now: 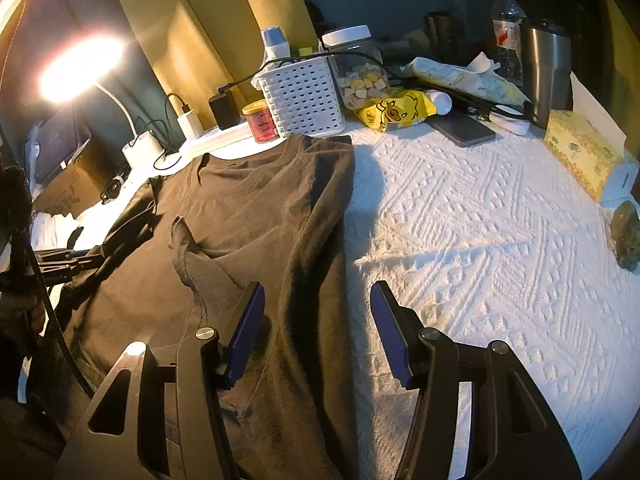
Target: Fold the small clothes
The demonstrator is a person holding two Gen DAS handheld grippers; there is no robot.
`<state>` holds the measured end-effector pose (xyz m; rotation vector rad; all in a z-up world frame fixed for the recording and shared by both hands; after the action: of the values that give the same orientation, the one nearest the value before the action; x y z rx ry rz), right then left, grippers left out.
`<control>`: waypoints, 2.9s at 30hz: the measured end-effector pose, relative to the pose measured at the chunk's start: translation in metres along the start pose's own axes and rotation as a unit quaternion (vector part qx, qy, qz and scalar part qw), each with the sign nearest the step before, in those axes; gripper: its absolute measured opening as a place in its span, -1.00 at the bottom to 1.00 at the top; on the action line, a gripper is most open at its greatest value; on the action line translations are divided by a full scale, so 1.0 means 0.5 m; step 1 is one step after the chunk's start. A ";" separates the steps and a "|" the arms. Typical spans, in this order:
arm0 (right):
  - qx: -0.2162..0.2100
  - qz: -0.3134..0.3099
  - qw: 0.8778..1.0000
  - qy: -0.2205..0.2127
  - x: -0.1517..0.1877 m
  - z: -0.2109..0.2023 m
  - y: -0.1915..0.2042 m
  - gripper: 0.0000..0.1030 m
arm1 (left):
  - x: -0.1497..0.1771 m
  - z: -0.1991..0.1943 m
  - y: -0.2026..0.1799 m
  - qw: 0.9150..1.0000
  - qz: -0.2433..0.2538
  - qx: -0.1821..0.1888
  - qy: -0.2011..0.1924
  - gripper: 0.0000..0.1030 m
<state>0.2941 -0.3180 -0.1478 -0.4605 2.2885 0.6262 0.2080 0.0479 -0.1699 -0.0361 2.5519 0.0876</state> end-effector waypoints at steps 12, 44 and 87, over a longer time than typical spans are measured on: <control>0.001 0.003 1.000 -0.007 0.009 -0.016 -0.004 0.13 | 0.007 -0.073 -0.096 0.997 0.065 0.012 -0.047 -0.94; -0.013 0.005 1.000 -0.027 -0.010 -0.044 -0.048 0.13 | -0.098 0.062 -0.202 0.992 0.125 0.012 -0.010 -1.00; -0.069 -0.211 0.965 0.139 0.137 0.044 0.215 -0.66 | 0.052 -0.056 -0.166 0.982 0.167 0.074 0.035 0.04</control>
<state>0.2066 -0.2275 -0.1778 -1.1306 2.3031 0.5283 0.1749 -0.0369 -0.1657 0.4556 2.6029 0.0245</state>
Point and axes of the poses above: each gripper's, at about its wrist camera, not at the fingertips, and z roughly the way its jaws point, y to its left, x to its underside, the point moved 4 cm from there along z, roughly the way its jaws point, and after that the axes turned 7 degrees about -x, right-handed, at the moved point
